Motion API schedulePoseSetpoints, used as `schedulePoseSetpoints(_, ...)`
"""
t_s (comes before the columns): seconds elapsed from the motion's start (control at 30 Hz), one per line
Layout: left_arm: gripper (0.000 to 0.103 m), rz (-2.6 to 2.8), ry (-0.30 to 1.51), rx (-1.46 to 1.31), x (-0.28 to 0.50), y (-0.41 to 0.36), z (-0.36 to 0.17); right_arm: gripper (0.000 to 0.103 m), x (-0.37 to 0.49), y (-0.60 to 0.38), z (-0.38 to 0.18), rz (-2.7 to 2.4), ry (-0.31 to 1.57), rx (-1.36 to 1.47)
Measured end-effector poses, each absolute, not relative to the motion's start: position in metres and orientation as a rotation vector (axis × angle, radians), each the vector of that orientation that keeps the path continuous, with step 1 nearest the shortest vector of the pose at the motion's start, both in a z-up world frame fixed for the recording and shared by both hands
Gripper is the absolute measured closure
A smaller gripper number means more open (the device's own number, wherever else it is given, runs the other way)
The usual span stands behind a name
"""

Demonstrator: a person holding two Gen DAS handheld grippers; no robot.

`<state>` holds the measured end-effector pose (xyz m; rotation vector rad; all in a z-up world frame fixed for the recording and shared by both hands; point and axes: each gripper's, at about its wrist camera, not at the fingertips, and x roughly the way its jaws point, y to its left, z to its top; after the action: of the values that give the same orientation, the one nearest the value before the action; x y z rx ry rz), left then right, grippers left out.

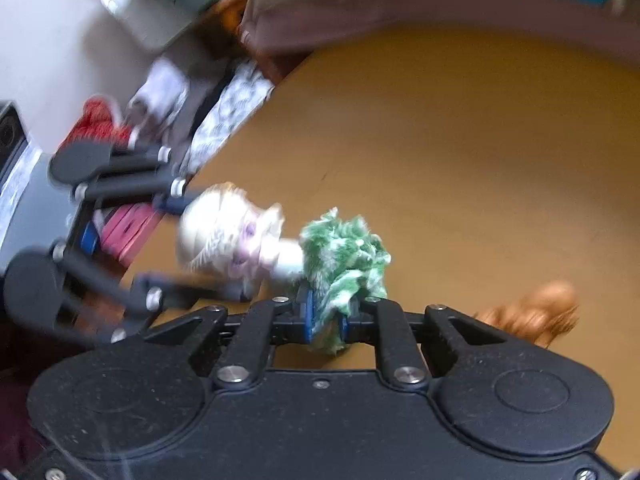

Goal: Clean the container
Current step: 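Rub the cloth along the figurine's base while the left tool holds it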

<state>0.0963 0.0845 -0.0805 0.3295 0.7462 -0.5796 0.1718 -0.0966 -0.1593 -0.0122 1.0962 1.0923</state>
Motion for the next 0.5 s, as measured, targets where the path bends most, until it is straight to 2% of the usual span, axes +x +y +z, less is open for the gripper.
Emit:
schedulePoseSetpoints(0.23, 0.064, -0.595, 0.74, 0.332, 0.096, 0.087, -0.08, 0.09, 0.176, -0.102, -0.156, 1.015, 1.023, 0.028)
schedulePoseSetpoints(0.5, 0.063, -0.585, 0.748, 0.3, 0.099, 0.091, -0.08, 0.09, 0.158, -0.088, -0.16, 1.177, 1.119, -0.053)
